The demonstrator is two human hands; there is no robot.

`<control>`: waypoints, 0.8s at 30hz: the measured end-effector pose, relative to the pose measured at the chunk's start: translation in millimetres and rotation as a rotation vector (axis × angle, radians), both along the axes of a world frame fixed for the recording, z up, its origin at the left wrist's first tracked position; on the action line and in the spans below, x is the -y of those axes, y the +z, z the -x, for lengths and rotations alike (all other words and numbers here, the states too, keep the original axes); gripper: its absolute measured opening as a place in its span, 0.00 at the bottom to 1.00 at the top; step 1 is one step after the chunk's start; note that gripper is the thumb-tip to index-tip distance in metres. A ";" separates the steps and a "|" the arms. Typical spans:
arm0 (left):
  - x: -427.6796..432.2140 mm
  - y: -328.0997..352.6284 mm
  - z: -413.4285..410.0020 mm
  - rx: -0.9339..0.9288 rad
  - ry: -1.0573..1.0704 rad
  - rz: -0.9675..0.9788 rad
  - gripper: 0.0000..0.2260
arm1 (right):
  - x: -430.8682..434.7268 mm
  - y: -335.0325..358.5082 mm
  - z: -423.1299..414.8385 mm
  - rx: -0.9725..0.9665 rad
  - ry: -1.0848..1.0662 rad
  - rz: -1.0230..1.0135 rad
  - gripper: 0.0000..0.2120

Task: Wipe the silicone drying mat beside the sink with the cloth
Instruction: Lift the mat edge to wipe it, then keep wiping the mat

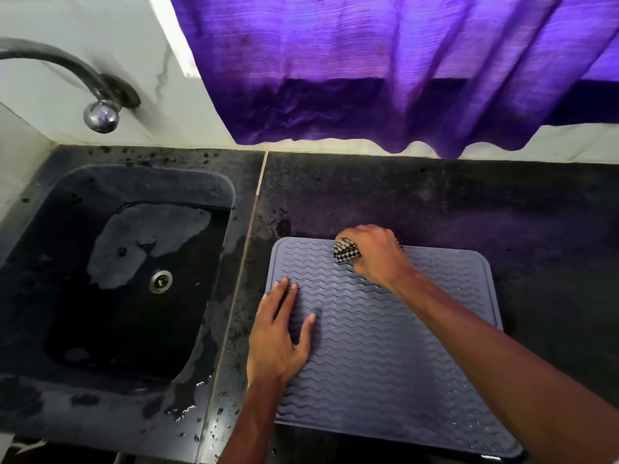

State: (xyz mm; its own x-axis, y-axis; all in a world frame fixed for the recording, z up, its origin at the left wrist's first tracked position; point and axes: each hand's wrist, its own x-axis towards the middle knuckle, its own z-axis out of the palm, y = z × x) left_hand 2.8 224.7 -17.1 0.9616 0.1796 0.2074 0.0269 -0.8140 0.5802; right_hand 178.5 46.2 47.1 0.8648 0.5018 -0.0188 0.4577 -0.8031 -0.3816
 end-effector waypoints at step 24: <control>-19.7 -12.9 7.7 -0.014 0.025 0.005 0.29 | -94.4 11.0 -7.1 -0.029 -0.046 -0.066 0.18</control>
